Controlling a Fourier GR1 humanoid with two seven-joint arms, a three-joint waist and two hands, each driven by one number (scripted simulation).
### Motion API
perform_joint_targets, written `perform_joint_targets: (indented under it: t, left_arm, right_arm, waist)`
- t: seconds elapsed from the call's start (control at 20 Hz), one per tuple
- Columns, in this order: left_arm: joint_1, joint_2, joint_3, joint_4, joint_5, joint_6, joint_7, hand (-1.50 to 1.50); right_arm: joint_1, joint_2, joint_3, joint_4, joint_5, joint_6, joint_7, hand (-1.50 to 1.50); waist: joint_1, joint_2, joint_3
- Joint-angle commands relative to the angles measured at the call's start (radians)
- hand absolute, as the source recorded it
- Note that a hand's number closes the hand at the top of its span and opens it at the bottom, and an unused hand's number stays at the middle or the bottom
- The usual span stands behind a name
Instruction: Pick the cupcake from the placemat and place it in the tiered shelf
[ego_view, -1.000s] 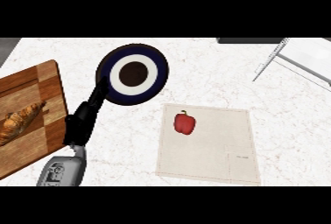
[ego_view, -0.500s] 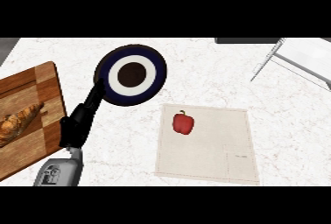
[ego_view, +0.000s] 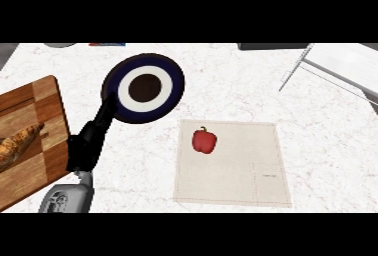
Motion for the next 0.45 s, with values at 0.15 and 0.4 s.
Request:
perform_joint_targets:
  t: [0.15,0.4]
  left_arm:
    - [0.047,0.012,0.005,-0.055,0.015,-0.013,0.020,0.00]
    - [0.051,-0.020,-0.010,0.006,-0.034,0.042,-0.037,0.00]
  right_arm:
    - [0.130,-0.022,-0.146,-0.346,-0.126,0.436,0.108,-1.50]
    - [0.211,0.051,-0.311,-0.550,-0.290,0.614,0.097,-1.50]
  waist:
    - [-0.018,-0.009,0.000]
    - [-0.047,-0.011,0.000]
